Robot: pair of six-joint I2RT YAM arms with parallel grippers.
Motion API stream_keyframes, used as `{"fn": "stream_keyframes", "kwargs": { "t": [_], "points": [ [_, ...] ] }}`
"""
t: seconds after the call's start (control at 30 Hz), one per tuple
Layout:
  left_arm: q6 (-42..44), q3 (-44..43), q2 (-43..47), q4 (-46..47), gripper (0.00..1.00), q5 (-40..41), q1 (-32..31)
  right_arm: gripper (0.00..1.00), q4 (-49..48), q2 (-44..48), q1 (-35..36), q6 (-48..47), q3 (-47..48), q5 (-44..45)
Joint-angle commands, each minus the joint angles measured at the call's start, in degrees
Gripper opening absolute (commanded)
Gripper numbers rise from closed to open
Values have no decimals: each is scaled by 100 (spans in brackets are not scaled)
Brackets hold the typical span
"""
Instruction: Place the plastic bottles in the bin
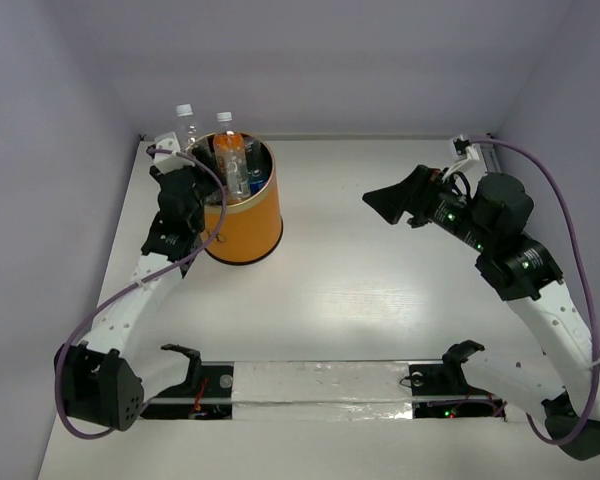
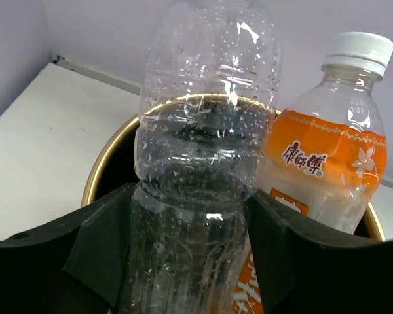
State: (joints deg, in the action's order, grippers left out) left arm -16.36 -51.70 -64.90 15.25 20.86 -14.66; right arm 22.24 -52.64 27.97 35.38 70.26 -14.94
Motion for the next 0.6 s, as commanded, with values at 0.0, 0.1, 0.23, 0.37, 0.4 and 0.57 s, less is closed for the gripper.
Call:
{"fn": "stream_keyframes", "kwargs": {
  "t": [0.0,0.1,0.23,0.37,0.4,0.57],
  "points": [
    [-315,345,345,31,64,-126,24,96,-422,9,130,31,-144,131],
    [-333,389,505,-161,86,-161,24,96,-571,-79,208,127,-241,132],
    [-315,74,760,-566,99,-354,24,96,-633,-246,271,127,-188,167],
    [-315,-339,927,-881,99,-522,24,96,-668,-352,324,127,-144,140],
    [-306,-419,1005,-944,99,-600,24,96,-686,-361,324,119,-109,140],
    [-438,-1164,1225,-1514,99,-654,24,92,-668,-413,324,49,23,167]
  ]
}}
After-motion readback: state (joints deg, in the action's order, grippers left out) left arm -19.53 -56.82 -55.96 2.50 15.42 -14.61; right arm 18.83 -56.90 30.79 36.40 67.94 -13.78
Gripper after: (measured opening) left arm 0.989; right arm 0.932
